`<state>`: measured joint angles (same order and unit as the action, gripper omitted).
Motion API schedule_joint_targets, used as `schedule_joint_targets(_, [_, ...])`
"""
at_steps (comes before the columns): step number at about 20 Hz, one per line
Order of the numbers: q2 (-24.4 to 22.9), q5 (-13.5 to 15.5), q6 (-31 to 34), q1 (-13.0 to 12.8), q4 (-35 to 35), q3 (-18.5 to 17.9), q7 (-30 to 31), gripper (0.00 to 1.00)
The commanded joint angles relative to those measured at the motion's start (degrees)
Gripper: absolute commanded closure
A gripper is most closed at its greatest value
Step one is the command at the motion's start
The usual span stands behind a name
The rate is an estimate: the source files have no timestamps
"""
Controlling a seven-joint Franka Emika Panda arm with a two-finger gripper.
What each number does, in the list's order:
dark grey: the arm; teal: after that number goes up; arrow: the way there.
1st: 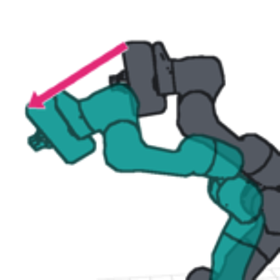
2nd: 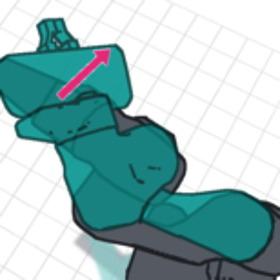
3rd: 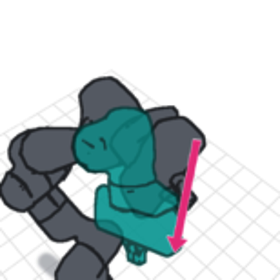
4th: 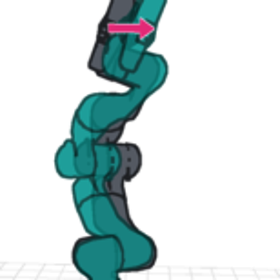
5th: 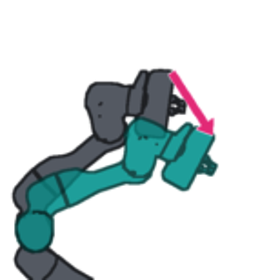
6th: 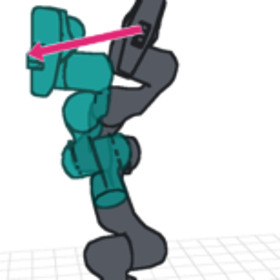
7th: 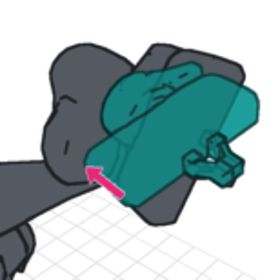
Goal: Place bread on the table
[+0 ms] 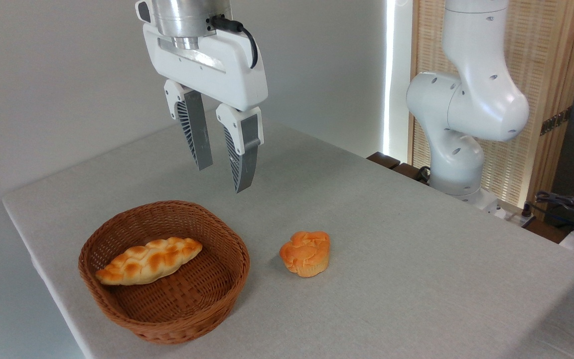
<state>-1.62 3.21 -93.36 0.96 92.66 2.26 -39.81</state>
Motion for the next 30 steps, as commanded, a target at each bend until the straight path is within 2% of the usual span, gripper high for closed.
schedule_joint_targets(1, [0.22,0.74,1.78,0.01,-0.91,-0.24,-1.15,0.0])
schedule_joint_targets(13, [0.21,1.18,1.78,0.09,-0.82,-0.33,-1.06,0.0])
schedule_joint_targets(15, [0.22,1.89,0.99,0.01,-0.82,-0.24,-1.06,0.0])
schedule_joint_targets(17, [0.48,4.16,-0.06,0.01,-0.82,-0.07,-0.45,0.0])
schedule_joint_targets(18, [0.57,6.26,-1.28,0.01,-0.64,0.28,-0.36,0.0])
schedule_joint_targets(20, [0.83,9.43,-5.92,-0.17,0.41,1.68,-0.36,0.0])
schedule_joint_targets(23, [2.93,11.99,-14.71,-0.43,1.99,5.11,0.25,0.0])
schedule_joint_targets(27, [5.13,12.09,-24.47,-0.78,6.46,8.8,2.02,0.0])
schedule_joint_targets(30, [7.06,10.42,-35.27,-1.83,11.47,10.57,1.23,0.0])
